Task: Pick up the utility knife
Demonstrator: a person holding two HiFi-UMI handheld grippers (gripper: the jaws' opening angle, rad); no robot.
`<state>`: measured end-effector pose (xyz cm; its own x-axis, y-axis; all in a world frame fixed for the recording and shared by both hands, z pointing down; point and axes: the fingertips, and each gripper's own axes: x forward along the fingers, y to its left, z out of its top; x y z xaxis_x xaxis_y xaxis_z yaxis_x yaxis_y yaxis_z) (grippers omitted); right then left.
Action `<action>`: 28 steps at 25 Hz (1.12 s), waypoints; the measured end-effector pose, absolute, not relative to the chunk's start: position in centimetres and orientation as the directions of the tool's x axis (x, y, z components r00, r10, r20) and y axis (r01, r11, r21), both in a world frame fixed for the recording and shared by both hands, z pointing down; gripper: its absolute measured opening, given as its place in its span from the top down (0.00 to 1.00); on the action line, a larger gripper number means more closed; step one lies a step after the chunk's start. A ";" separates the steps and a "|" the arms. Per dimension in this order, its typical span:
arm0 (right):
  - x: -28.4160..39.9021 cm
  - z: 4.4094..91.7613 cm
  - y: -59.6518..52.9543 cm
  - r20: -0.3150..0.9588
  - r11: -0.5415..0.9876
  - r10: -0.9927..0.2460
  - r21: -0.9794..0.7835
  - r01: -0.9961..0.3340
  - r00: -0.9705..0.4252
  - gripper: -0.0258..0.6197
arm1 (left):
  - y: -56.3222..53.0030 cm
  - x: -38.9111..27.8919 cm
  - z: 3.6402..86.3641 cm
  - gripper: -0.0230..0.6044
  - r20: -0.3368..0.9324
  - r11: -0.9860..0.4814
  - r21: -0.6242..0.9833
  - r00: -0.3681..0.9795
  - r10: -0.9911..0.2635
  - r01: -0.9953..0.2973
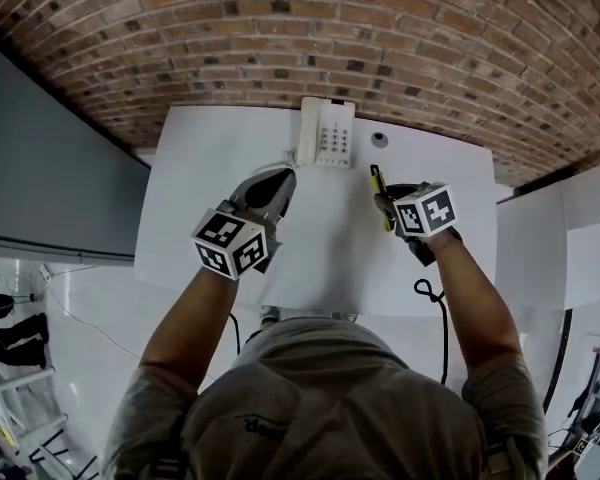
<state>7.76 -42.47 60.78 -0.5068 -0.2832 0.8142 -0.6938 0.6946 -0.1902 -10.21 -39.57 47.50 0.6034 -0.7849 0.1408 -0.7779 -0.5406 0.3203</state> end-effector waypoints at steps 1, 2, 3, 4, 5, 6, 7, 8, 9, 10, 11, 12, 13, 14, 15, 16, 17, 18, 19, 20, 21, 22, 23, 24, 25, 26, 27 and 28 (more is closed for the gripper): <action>7.8 59.3 -42.9 0.795 0.694 -0.306 -0.190 -0.694 -0.524 0.77 | -40.0 -9.9 46.5 0.97 0.131 -0.549 0.310 0.607 -0.784 -0.776; 7.9 57.7 -43.3 0.774 0.694 -0.328 -0.191 -0.694 -0.542 0.77 | -40.3 -9.7 45.5 0.97 0.123 -0.557 0.301 0.611 -0.782 -0.774; 7.9 56.2 -43.6 0.752 0.695 -0.348 -0.194 -0.693 -0.559 0.77 | -40.5 -9.4 44.6 0.97 0.115 -0.564 0.294 0.615 -0.780 -0.772; 7.9 54.6 -43.7 0.730 0.696 -0.366 -0.197 -0.691 -0.577 0.77 | -40.6 -9.1 43.6 0.97 0.108 -0.572 0.288 0.619 -0.778 -0.768; 7.8 53.0 -43.9 0.708 0.698 -0.383 -0.199 -0.688 -0.594 0.77 | -40.6 -8.9 42.7 0.97 0.101 -0.579 0.283 0.624 -0.775 -0.765; 7.7 51.4 -44.1 0.684 0.702 -0.400 -0.199 -0.684 -0.610 0.77 | -40.7 -8.7 41.7 0.97 0.091 -0.586 0.279 0.629 -0.772 -0.760; 7.6 49.7 -44.4 0.658 0.707 -0.420 -0.194 -0.680 -0.625 0.77 | -40.9 -8.5 40.6 0.97 0.080 -0.594 0.273 0.634 -0.770 -0.756; 7.4 47.8 -44.8 0.630 0.713 -0.441 -0.186 -0.676 -0.639 0.77 | -41.2 -8.3 39.5 0.97 0.067 -0.603 0.265 0.638 -0.767 -0.753; 7.4 45.9 -45.3 0.599 0.719 -0.464 -0.176 -0.673 -0.652 0.77 | -41.5 -8.1 38.3 0.97 0.057 -0.611 0.254 0.642 -0.765 -0.750; 7.3 43.9 -45.6 0.568 0.724 -0.484 -0.168 -0.669 -0.666 0.77 | -41.7 -7.9 37.2 0.97 0.048 -0.618 0.242 0.646 -0.762 -0.748; 7.4 41.9 -45.8 0.536 0.728 -0.500 -0.165 -0.666 -0.680 0.77 | -41.8 -7.7 36.0 0.97 0.042 -0.624 0.232 0.649 -0.760 -0.746; 7.4 40.1 -46.0 0.504 0.733 -0.513 -0.165 -0.660 -0.695 0.77 | -41.9 -7.5 34.9 0.97 0.037 -0.629 0.224 0.652 -0.758 -0.744; 7.4 38.2 -46.2 0.471 0.738 -0.524 -0.166 -0.654 -0.710 0.77 | -42.1 -7.4 33.7 0.97 0.030 -0.633 0.216 0.653 -0.757 -0.743; 7.3 36.3 -46.4 0.433 0.743 -0.537 -0.163 -0.649 -0.724 0.77 | -42.4 -7.3 32.5 0.97 0.022 -0.637 0.206 0.654 -0.756 -0.743; 7.3 34.4 -46.7 0.393 0.748 -0.550 -0.159 -0.644 -0.737 0.77 | -42.6 -7.3 31.4 0.97 0.012 -0.641 0.193 0.655 -0.756 -0.743; 7.3 32.5 -46.9 0.354 0.753 -0.562 -0.155 -0.639 -0.748 0.77 | -42.8 -7.2 30.3 0.97 0.002 -0.646 0.179 0.657 -0.754 -0.742; 7.3 30.7 -47.0 0.316 0.758 -0.571 -0.152 -0.634 -0.758 0.77 | -43.0 -7.0 29.2 0.97 -0.008 -0.651 0.167 0.659 -0.752 -0.740; 7.4 29.1 -47.0 0.281 0.763 -0.578 -0.148 -0.629 -0.766 0.77 | -43.0 -6.9 28.2 0.97 -0.018 -0.657 0.156 0.663 -0.748 -0.737; 7.4 27.5 -47.1 0.249 0.768 -0.584 -0.141 -0.625 -0.773 0.77 | -43.1 -6.7 27.2 0.97 -0.027 -0.662 0.146 0.666 -0.745 -0.735; 7.5 25.9 -47.0 0.218 0.772 -0.589 -0.132 -0.622 -0.778 0.77 | -43.2 -6.5 26.2 0.97 -0.035 -0.667 0.134 0.669 -0.742 -0.733; 7.5 24.4 -47.0 0.190 0.777 -0.592 -0.123 -0.618 -0.783 0.77 | -43.2 -6.4 25.2 0.97 -0.042 -0.671 0.120 0.671 -0.740 -0.732; 7.5 22.9 -47.0 0.163 0.782 -0.594 -0.113 -0.613 -0.788 0.77 | -43.3 -6.3 24.2 0.97 -0.049 -0.674 0.107 0.673 -0.738 -0.731; 7.5 21.6 -47.0 0.140 0.787 -0.594 -0.103 -0.608 -0.792 0.77 | -43.4 -6.3 23.2 0.97 -0.057 -0.676 0.099 0.674 -0.736 -0.730; 7.5 20.3 -47.0 0.118 0.792 -0.593 -0.093 -0.603 -0.797 0.77 | -43.6 -6.2 22.3 0.97 -0.065 -0.679 0.097 0.676 -0.734 -0.727; 7.5 19.2 -46.9 0.099 0.796 -0.592 -0.083 -0.599 -0.800 0.77 | -43.7 -6.2 21.4 0.97 -0.073 -0.682 0.100 0.678 -0.731 -0.724; 7.5 18.2 -46.8 0.081 0.800 -0.590 -0.075 -0.596 -0.803 0.77 | -43.7 -6.2 20.6 0.97 -0.081 -0.685 0.102 0.680 -0.729 -0.721; 7.5 17.3 -46.7 0.064 0.803 -0.589 -0.070 -0.592 -0.806 0.77 | -43.8 -6.2 19.9 0.97 -0.086 -0.687 0.100 0.681 -0.727 -0.720; 7.5 16.5 -46.6 0.048 0.806 -0.587 -0.066 -0.589 -0.808 0.77 | -43.8 -6.2 19.3 0.97 -0.090 -0.688 0.095 0.682 -0.725 -0.719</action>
